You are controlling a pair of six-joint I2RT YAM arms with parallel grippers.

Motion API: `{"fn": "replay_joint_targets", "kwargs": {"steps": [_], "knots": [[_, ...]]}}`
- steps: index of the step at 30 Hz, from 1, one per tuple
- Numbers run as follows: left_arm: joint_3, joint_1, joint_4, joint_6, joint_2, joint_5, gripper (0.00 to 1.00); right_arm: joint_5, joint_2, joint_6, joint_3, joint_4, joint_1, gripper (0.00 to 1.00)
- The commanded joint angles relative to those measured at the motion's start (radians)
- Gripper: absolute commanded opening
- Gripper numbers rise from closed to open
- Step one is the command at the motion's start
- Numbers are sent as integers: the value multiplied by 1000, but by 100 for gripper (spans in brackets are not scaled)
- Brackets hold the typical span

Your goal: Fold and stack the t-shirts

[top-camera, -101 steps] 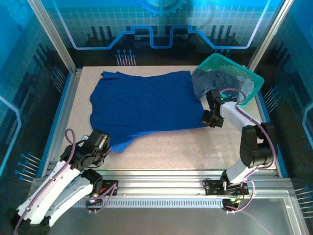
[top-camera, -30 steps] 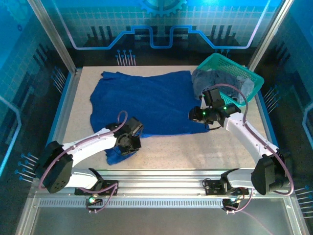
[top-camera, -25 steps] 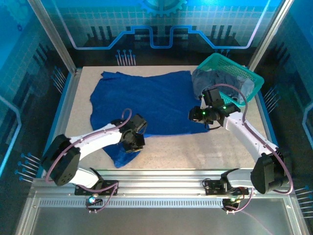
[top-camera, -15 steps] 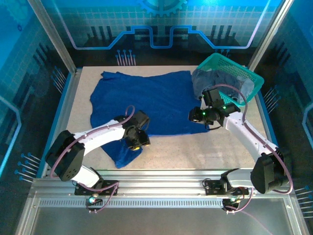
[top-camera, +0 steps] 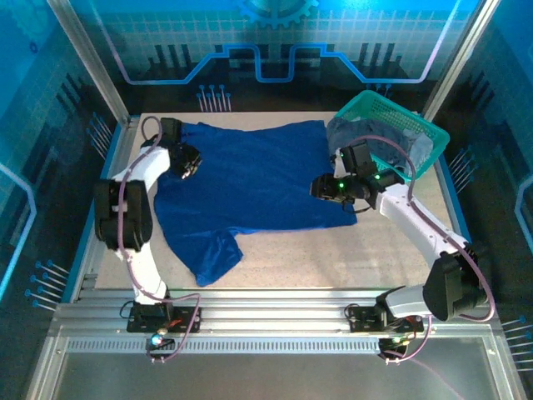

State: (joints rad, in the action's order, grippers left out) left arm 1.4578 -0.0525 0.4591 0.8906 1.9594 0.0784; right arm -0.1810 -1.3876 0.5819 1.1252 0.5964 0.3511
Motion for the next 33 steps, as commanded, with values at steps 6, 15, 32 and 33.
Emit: {"fn": "replay_joint_targets", "kwargs": {"steps": [6, 15, 32, 33], "knots": [[98, -109, 100, 91, 198, -92, 16, -70, -62, -14, 68, -35, 21, 43], [-219, -209, 142, 157, 28, -116, 14, -76, -149, 6, 107, -48, 33, 44], [42, -167, 65, 55, -40, -126, 41, -57, -458, 1, 319, -51, 77, 45], [100, -168, 76, 55, 6, -141, 42, -56, -476, 0, 339, -45, 75, 45]]}}
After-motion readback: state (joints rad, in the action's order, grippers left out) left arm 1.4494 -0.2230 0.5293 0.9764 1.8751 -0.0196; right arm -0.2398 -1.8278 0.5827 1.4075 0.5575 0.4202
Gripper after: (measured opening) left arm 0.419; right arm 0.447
